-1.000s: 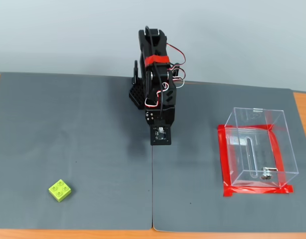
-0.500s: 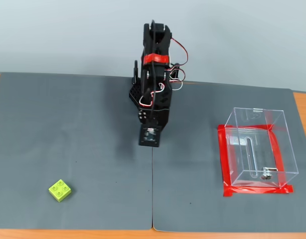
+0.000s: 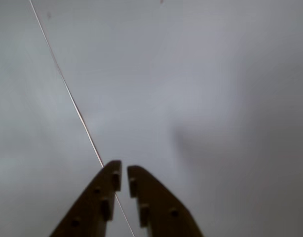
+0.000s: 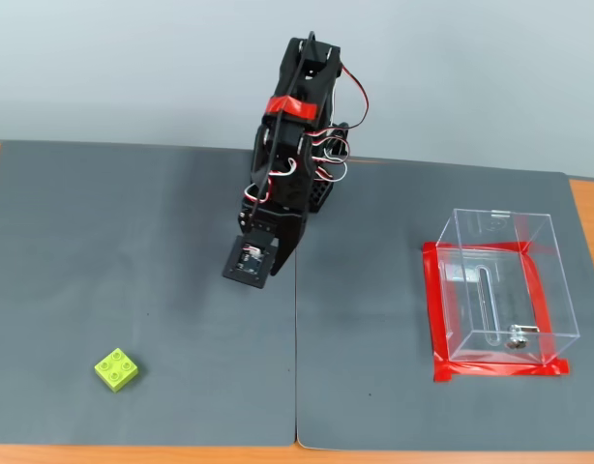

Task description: Pick the green lego block and place it into the transparent box

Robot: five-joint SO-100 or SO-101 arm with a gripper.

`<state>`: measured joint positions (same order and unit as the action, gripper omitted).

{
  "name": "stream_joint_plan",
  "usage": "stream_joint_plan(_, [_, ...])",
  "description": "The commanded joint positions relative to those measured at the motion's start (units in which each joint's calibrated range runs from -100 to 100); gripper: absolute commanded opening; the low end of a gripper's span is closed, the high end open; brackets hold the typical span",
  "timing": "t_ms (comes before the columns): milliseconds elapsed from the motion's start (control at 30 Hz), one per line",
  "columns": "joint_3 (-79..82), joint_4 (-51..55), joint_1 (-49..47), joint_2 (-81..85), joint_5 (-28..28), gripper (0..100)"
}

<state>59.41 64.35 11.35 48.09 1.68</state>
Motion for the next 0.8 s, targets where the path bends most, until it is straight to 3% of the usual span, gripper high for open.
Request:
stream_joint_plan(0, [-7.8,-0.6,2.1,-4.0,-0.2,2])
stream_joint_plan(767, [-42.8,-0.7,17.0,-38.6,-0.3,2])
